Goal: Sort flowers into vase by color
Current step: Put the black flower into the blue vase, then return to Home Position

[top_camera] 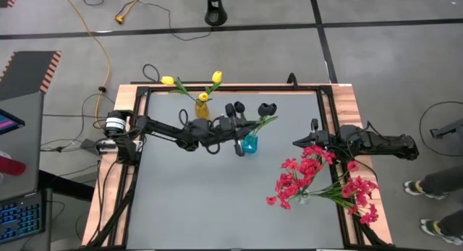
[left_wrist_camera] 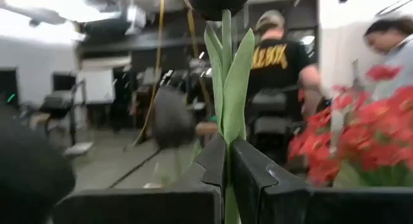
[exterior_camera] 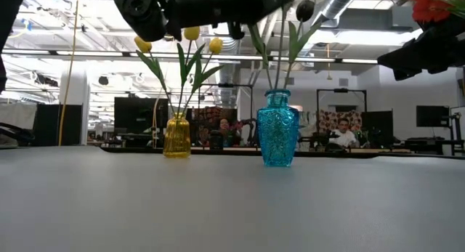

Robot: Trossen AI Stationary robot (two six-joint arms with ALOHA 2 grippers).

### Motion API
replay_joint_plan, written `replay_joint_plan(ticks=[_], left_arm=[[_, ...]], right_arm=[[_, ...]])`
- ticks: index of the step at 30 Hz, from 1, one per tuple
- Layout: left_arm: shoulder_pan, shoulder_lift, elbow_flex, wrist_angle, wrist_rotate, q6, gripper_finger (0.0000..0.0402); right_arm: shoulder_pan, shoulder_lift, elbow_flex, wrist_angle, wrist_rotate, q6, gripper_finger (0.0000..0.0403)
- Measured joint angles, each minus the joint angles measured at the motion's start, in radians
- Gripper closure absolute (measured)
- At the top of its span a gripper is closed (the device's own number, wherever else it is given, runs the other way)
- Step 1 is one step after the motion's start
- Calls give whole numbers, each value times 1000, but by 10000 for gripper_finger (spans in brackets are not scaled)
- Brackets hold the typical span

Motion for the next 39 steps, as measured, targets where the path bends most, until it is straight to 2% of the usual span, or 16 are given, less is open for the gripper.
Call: replay_joint_plan(ticks=[4,7,16,20,26,33,39], left_arm=[[-1,0,0,-71,-80,-3,401],[-2,0,0,-75,-100,-15,392],[-7,-9,0,-89,-116,-51,291],[-19,-54,0,-151,-111,-49,268],[-33,-159,0,-363,-110,-50,265],[-85,-355,0,-672,-111,-37,266],[-138,-570,-8,-893,-122,11,312]], right_arm=[[0,0,0,1,0,0,371],[0,0,0,1,0,0,371],[0,0,0,2,0,0,371],[0,0,0,2,-1,0,371],[-1,0,0,1,-1,0,371],[-1,0,0,0,-1,0,371],[-1,0,0,-2,-2,0,371]])
